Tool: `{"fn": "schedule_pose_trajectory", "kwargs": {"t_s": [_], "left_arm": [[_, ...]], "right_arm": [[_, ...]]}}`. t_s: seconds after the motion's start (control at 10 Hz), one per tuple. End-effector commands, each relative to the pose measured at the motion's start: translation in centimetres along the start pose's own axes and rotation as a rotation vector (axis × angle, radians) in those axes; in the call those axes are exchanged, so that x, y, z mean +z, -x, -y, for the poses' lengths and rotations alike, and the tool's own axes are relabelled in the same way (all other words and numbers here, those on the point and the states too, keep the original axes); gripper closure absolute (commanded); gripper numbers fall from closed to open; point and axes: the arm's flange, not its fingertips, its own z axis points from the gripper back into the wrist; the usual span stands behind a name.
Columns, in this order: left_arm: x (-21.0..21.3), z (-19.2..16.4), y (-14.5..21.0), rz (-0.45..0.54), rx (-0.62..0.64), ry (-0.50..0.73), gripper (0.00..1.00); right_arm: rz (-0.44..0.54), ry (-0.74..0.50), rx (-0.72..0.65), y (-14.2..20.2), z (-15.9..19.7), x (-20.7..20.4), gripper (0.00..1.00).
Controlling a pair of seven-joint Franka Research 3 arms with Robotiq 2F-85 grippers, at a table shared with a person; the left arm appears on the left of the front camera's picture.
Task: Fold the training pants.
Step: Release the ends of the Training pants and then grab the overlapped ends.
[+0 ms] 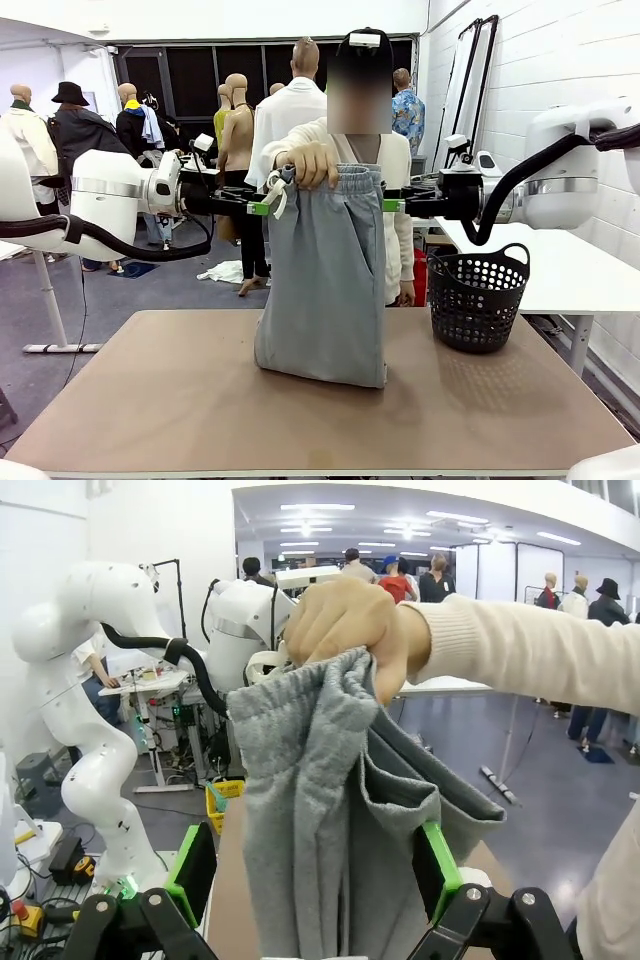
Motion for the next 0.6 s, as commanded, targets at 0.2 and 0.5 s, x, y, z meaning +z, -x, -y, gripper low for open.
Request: {"fn": "schedule_pose_trajectory", "kwargs": {"t_s": [0.2,0.5], "left_arm": [[0.1,-0.5,-0.6,-0.015,0.021,0.027,0.00],[0.0,-0.4,-0.6,-0.016,0.011,0.019,0.00]], "right_arm": [[-0.015,0.019,-0.015,0.7,-0.6,-1.0,0.00],[-0.010,0.087,0.008,0.8,0.0,-1.0,0.00]]}}
